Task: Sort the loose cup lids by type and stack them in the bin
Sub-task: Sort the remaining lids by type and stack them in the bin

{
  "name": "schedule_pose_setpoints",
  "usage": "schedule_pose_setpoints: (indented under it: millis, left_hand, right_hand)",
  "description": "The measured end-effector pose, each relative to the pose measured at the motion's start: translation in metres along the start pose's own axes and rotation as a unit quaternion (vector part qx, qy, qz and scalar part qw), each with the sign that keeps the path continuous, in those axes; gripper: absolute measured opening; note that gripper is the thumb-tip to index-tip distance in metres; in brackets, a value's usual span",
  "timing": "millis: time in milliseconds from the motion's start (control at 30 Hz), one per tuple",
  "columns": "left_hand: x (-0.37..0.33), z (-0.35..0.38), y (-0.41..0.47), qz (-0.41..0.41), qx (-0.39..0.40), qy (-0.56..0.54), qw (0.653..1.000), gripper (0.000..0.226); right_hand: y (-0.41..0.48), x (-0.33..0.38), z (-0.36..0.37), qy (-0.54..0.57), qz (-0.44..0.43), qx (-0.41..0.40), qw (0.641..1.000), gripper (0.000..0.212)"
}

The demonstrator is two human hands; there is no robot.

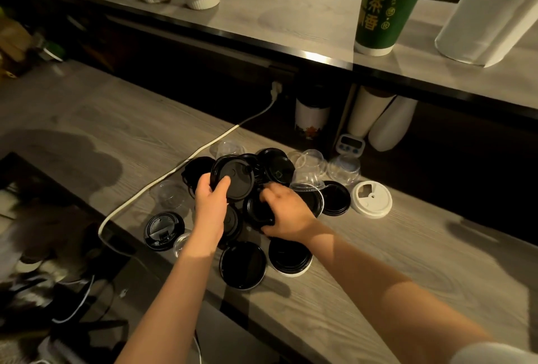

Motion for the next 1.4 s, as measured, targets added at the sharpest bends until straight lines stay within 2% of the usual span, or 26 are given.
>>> schedule_pose_setpoints:
  millis: [33, 100, 167, 200, 367, 467, 667, 833, 1067, 1267, 1400]
  left_hand:
    - [0.0, -0.001, 0.0, -0.003, -0.002, 0.0, 1.0, 0.083]
    - [-0.005, 0.0, -0.004, 0.001, -0.003, 0.003, 1.0, 0.058]
    - [-0.013, 0.008, -0.009, 0.018, 0.003, 0.018, 1.0, 0.031]
    - [-0.014, 0.014, -0.012, 0.025, 0.012, 0.024, 0.999, 0.028]
    - [-0.023, 0.061, -0.039, 0.048, 0.064, 0.043, 0.996, 0.044]
    - [-0.026, 0.091, -0.056, 0.066, 0.09, 0.041, 0.993, 0.038]
    - [-0.028, 0.184, -0.112, 0.085, 0.189, 0.044, 0.977, 0.025]
    - [-0.024, 0.266, -0.17, 0.097, 0.257, 0.037, 0.961, 0.03]
    - [-0.006, 0.367, -0.274, 0.096, 0.365, 0.052, 0.924, 0.031]
    - [0.009, 0.429, -0.347, 0.089, 0.412, 0.068, 0.904, 0.027]
    - [0.016, 0.464, -0.383, 0.099, 0.42, 0.079, 0.899, 0.029]
  right_hand:
    - [-0.006, -0.006, -0.009, 0.056, 0.016, -0.025, 0.998, 0.069]
    - [-0.019, -0.019, -0.026, 0.131, 0.044, -0.065, 0.988, 0.075]
    - [-0.035, -0.032, -0.043, 0.158, 0.067, -0.105, 0.98, 0.084]
    - [-0.044, -0.038, -0.052, 0.163, 0.076, -0.127, 0.975, 0.085]
    - [-0.099, -0.07, -0.099, 0.185, 0.141, -0.24, 0.942, 0.085]
    - [-0.138, -0.087, -0.118, 0.188, 0.18, -0.271, 0.927, 0.085]
    - [-0.242, -0.118, -0.157, 0.179, 0.234, -0.36, 0.885, 0.082]
    - [-0.333, -0.141, -0.184, 0.14, 0.281, -0.387, 0.867, 0.083]
    - [-0.472, -0.164, -0.216, 0.113, 0.314, -0.466, 0.819, 0.071]
    - [-0.58, -0.191, -0.236, 0.111, 0.341, -0.521, 0.775, 0.067]
    - [-0.646, -0.231, -0.24, 0.098, 0.399, -0.526, 0.745, 0.065]
Point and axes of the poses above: each hand's wrist, its own y-axis towards the middle knuckle, its own z-axis out of the palm, x = y × z, the point moved 10 cm from there along y, towards the middle knuckle, and after that the axes turned 1 degree about x, right-handed, at the moved point
